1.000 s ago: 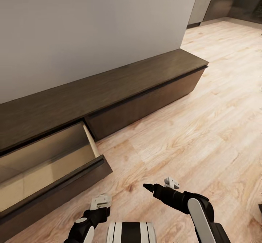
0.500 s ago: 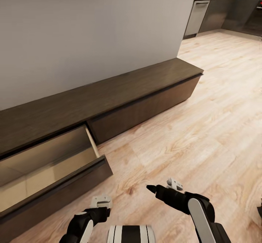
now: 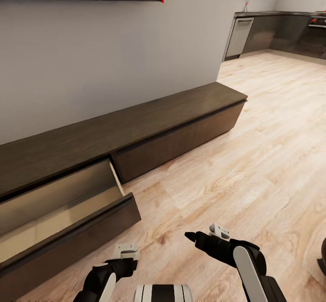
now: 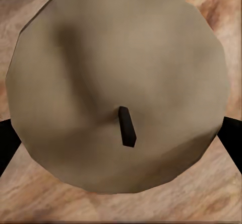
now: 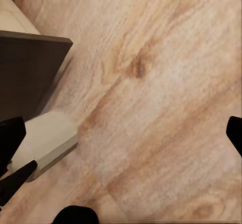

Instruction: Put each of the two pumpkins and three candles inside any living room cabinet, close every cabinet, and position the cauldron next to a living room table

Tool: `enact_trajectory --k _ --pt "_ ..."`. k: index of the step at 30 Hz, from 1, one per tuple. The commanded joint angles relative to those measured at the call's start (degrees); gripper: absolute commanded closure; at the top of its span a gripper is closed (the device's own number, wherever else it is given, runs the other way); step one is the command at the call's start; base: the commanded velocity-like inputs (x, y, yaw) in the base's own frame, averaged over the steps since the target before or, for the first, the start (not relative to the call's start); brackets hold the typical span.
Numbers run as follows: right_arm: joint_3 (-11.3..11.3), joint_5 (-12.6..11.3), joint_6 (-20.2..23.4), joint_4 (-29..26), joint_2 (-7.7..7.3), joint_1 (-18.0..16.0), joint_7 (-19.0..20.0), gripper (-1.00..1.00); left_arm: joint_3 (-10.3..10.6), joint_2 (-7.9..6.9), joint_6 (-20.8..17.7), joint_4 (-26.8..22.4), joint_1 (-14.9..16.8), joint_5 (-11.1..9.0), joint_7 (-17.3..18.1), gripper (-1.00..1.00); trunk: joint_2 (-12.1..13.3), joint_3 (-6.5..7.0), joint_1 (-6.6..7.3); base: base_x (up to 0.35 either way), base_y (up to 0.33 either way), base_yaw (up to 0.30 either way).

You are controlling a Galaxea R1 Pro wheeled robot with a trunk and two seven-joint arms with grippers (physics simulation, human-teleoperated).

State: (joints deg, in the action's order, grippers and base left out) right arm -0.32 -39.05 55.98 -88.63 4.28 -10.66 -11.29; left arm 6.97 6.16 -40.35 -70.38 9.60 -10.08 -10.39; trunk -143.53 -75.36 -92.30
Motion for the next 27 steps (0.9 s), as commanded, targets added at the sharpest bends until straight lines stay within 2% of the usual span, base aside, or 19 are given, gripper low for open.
enact_trajectory --k 1,7,11,21,23,27 --pt "-0.03 -0.59 0.17 -0.04 0.03 -0.03 -0.57 -1.0 0.06 -0.01 -0.23 -0.08 0.0 -0.63 -0.51 1.0 0.0 0.19 0.06 -0.256 0.0 0.0" --pt "-0.04 -0.57 0.1 -0.02 0.13 -0.12 -1.07 -1.0 0.06 -0.01 -0.25 -0.1 0.0 -0.64 -0.51 1.0 0.08 1.52 0.21 -0.145 0.0 0.0" --pt "-0.07 -0.53 0.1 -0.05 0.36 -0.16 -3.91 -1.0 0.06 -0.01 -0.26 -0.1 0.01 -0.64 -0.51 1.0 0.13 2.4 0.32 -0.01 0.0 0.0" --pt "0.18 -0.58 0.1 -0.45 1.1 -0.24 -16.25 -1.0 0.06 0.02 -0.37 -0.1 0.0 -0.62 -0.51 1.0 0.26 4.62 0.57 -0.001 0.0 0.0" --pt "0.28 -0.58 0.1 -0.58 1.88 -0.25 -19.83 -1.0 0.06 0.05 -0.92 -0.12 0.01 -0.63 -0.51 1.0 0.29 5.06 0.63 0.0 0.0 0.0" --pt "0.53 -0.62 0.1 -0.71 3.9 -0.8 -27.72 -1.0 0.06 0.07 -1.8 -0.18 0.03 -0.64 -0.51 1.0 1.9 5.78 1.5 0.0 0.0 0.0"
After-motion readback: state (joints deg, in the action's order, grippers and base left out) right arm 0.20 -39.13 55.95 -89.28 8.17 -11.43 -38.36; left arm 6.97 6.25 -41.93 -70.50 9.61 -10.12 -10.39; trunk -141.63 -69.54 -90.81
